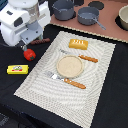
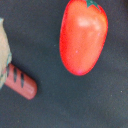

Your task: Interact with the objects in diverse but meaningful ways.

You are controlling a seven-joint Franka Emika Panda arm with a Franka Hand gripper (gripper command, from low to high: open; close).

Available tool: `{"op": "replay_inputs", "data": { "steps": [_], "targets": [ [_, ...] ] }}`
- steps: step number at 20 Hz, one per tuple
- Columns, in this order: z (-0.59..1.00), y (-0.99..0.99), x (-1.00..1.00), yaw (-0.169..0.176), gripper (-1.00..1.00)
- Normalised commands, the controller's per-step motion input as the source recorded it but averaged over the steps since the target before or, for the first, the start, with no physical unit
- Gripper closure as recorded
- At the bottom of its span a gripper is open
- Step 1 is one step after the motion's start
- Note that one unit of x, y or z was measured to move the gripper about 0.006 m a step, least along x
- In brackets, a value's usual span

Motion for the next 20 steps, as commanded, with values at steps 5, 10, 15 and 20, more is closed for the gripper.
{"op": "replay_inputs", "data": {
  "steps": [5,10,15,20],
  "targets": [
    [-0.35,-0.14,-0.10,-0.049,-1.00],
    [-0.28,0.09,-0.06,0.000,-1.00],
    [-0.21,0.16,-0.05,-0.006,-1.00],
    [-0.31,0.01,-0.15,-0.001,-1.00]
  ]
}}
